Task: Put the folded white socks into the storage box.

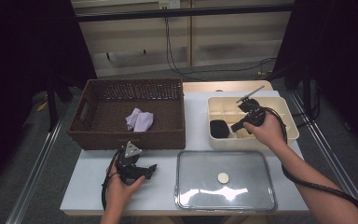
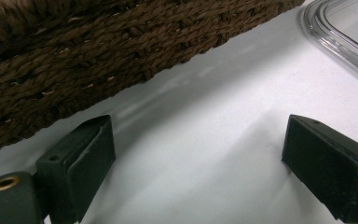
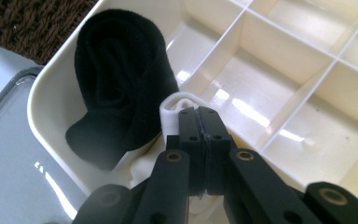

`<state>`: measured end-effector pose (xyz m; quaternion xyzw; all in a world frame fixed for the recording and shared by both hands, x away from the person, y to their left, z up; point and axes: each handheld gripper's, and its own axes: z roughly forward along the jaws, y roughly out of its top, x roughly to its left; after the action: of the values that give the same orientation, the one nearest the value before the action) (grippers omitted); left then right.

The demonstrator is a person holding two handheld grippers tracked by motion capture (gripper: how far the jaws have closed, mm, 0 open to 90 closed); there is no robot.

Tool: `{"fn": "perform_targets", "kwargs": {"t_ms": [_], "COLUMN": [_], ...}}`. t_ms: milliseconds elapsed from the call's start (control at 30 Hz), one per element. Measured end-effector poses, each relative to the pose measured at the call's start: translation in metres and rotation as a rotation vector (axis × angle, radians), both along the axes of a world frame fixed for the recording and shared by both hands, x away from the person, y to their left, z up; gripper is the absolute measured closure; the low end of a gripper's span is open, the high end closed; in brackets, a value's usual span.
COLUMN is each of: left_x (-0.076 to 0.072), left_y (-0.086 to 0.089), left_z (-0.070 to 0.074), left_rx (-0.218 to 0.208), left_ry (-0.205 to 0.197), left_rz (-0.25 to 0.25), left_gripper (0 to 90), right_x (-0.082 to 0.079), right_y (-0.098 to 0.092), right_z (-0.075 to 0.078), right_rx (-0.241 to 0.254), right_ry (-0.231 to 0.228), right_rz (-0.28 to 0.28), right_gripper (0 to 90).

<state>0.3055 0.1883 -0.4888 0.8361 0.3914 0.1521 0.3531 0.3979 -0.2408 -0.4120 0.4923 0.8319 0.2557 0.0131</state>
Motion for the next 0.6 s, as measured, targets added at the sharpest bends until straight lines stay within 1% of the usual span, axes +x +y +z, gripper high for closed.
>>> {"fn": "perform_targets", "kwargs": {"t_ms": [100,133,200,367,433,467,500,533,600], "left_x": [0.000,0.000,0.000,0.000,0.000,0.000,0.000,0.000,0.000], "left_y": [0.000,0.000,0.000,0.000,0.000,0.000,0.000,0.000,0.000], "left_z": [0.000,0.000,0.000,0.000,0.000,0.000,0.000,0.000,0.000], "left_rx": [0.002,0.001,0.003,0.000,0.001,0.000,0.000,0.000,0.001], "left_ry": [-0.001,-0.001,-0.002,0.000,0.000,0.000,-0.001,-0.001,-0.001], "left_rz": [-0.002,0.000,-0.002,0.000,0.000,0.000,0.000,0.000,0.000], "left_gripper": [8.8,8.8,8.8,8.8,8.8,8.8,8.8,8.8,8.8], "right_x": [0.000,-0.001,-0.002,-0.002,-0.002,-0.003,-0.003,-0.004,-0.006], "right_y": [0.000,0.002,0.004,0.006,0.004,0.003,0.001,-0.001,-0.005], "right_z": [-0.002,-0.007,-0.014,-0.017,-0.016,-0.014,-0.013,-0.011,-0.008], "right_rx": [-0.004,-0.012,-0.014,-0.015,0.000,0.010,0.017,0.018,0.018], "right_ry": [0.007,0.015,0.010,0.004,0.006,0.007,-0.001,-0.019,-0.026], "right_rz": [0.004,0.011,0.020,0.025,0.016,0.009,0.004,0.002,0.001], "right_gripper": [90.0,90.0,90.0,90.0,86.9,83.9,79.5,77.2,75.2]}}
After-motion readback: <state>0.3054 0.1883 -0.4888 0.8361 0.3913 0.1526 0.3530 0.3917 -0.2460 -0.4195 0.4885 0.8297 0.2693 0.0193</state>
